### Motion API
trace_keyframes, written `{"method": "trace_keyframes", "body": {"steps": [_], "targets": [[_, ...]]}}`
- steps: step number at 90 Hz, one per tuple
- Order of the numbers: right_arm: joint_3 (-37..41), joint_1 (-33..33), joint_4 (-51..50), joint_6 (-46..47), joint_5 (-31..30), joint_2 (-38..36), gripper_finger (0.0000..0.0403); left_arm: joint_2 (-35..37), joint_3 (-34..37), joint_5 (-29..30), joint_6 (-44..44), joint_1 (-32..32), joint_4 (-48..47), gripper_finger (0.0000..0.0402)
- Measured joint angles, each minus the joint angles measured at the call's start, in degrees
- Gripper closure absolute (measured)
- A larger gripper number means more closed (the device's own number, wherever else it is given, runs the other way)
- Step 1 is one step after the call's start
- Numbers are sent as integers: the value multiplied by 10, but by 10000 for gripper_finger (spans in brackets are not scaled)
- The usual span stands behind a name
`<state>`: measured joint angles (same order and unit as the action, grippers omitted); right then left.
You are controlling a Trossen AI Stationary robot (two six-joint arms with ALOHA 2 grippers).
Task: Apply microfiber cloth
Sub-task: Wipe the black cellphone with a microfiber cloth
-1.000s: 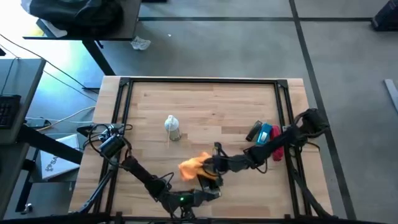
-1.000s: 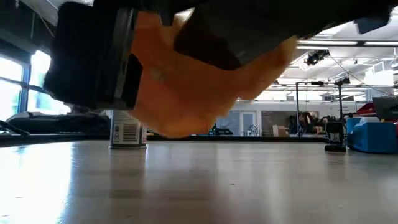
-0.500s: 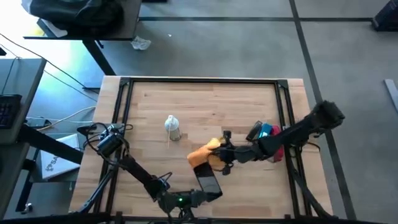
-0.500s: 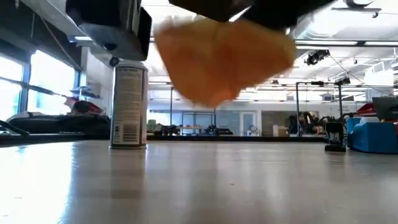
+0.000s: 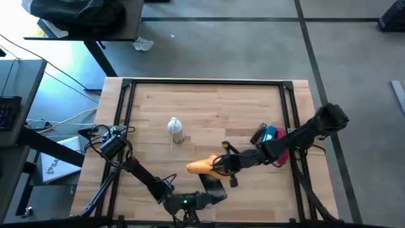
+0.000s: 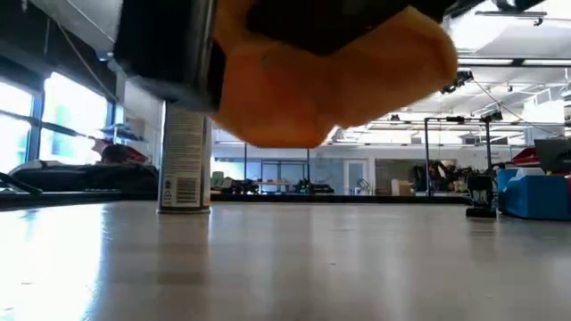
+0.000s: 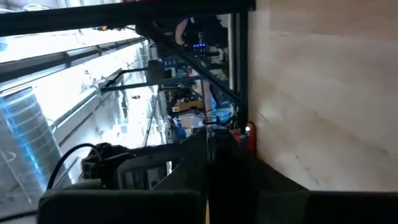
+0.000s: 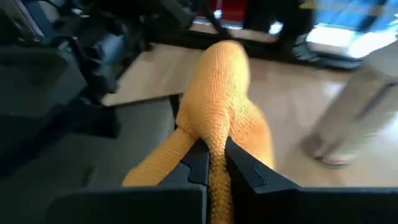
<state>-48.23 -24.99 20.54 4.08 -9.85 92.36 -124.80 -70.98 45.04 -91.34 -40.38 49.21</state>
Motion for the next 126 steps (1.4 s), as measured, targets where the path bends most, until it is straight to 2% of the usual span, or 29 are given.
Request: {"method": "trace_keyframes", "body": {"steps": [33,51,67,84,93,108,118,126], "targets": [[-1,-90,3,89,30,8,403,-1,0,14,-15,8,2,385],[-2,-147,-44,196,-26,6,403,-1,0,25,-17,12,8,385],[5,-196,-128,289,-7,10,403,7,-3,76,10,18,42,385],[2,-234,-200,385,-61,-9,403,1,0,56,30,19,34,385],[0,-251,-221,396,-94,-35,403,3,0,38,64,27,26,385],[1,-266,-318,421,-164,-87,403,2,13,39,154,41,2,385],[0,-272,-383,442,-201,-124,403,2,24,24,264,59,-86,385],[1,-273,-418,455,-216,-153,403,1,33,-23,345,72,-150,385]]}}
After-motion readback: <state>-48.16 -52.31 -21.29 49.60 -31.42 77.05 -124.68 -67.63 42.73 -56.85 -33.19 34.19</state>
